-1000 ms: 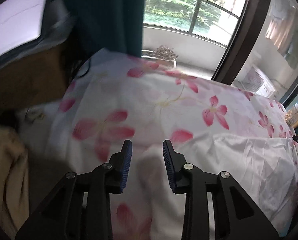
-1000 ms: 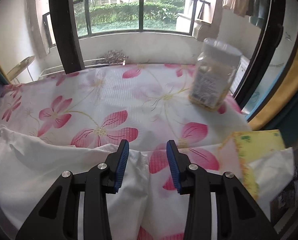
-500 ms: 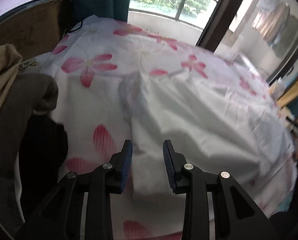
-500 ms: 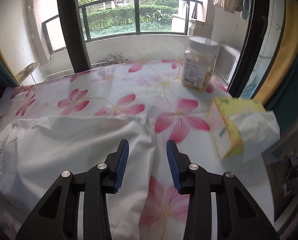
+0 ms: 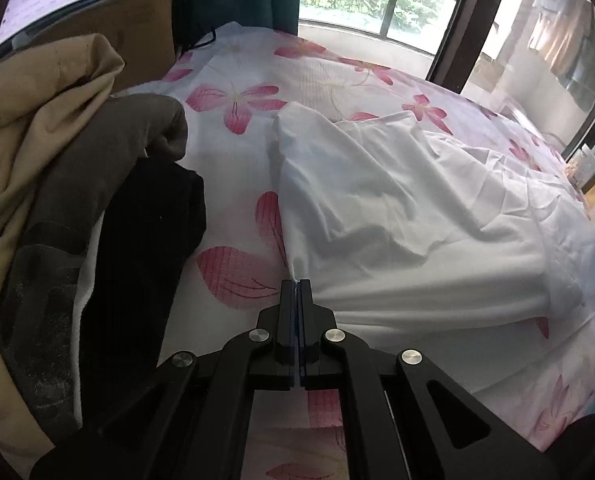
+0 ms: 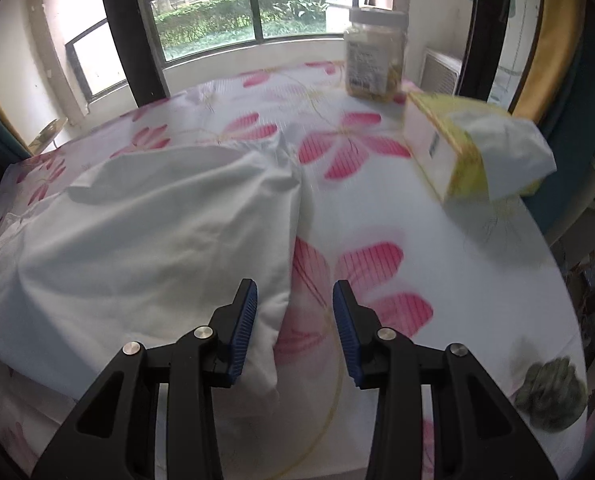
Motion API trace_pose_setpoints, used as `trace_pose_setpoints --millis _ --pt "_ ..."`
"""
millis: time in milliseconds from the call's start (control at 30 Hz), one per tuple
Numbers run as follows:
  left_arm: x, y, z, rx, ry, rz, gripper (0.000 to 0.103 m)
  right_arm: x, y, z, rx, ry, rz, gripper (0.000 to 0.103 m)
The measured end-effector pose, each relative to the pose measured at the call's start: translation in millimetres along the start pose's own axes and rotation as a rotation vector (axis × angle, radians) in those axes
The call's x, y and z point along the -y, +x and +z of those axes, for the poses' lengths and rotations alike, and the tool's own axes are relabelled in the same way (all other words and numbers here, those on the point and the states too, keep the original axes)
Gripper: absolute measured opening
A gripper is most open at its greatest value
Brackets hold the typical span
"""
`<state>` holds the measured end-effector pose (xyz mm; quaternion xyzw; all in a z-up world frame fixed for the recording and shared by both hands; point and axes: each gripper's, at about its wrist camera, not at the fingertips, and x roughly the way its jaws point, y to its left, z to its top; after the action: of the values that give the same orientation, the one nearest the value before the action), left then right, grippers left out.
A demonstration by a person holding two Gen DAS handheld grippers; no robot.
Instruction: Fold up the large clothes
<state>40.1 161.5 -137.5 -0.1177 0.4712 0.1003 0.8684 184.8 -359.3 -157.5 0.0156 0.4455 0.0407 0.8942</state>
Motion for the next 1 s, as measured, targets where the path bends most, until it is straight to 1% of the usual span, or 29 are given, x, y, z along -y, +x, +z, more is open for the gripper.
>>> trace_pose_setpoints --millis 67,200,267,367,433,533,600,633,767,867,933,1000 --pt "0 -1 0 -0.008 -0.006 0.002 0.001 1 -2 -2 0.007 -0.003 0.001 0.040" --pt "-2 1 -3 -0.062 -0.040 -0.005 0.002 3 -4 -4 0.008 0.003 -0.005 0.042" --pt "-2 -2 -1 -0.065 -0.059 0.002 0.002 2 -7 -4 0.014 0.003 -0.022 0.043" --pt "0 -16 7 -0.025 -0.094 0.006 0.002 -7 -19 -2 0.051 -0.005 -0.015 0.044" --pt "6 -29 15 0.027 -0.103 -0.018 0.003 -17 -26 1 0.079 -0.021 0.000 0.044" --pt "25 -42 27 0.086 -0.061 -0.037 0.004 -36 -37 5 0.119 -0.040 0.026 0.045" --pt "38 -42 35 0.103 -0.030 -0.046 0.004 -50 -42 8 0.143 -0.050 0.056 0.045" --pt "45 -40 39 0.110 -0.015 -0.064 0.004 -57 -44 9 0.153 -0.051 0.070 0.045" --pt "66 -20 50 0.091 0.010 -0.111 0.005 -92 -48 11 0.190 -0.061 0.154 0.046" --pt "85 -17 51 0.097 0.028 -0.166 0.005 -129 -45 10 0.202 -0.134 0.201 0.046" --pt "98 -20 53 0.110 0.032 -0.205 0.005 -150 -43 7 0.208 -0.191 0.203 0.046" --pt "115 -22 52 0.114 0.052 -0.244 0.005 -164 -35 3 0.198 -0.233 0.178 0.046"
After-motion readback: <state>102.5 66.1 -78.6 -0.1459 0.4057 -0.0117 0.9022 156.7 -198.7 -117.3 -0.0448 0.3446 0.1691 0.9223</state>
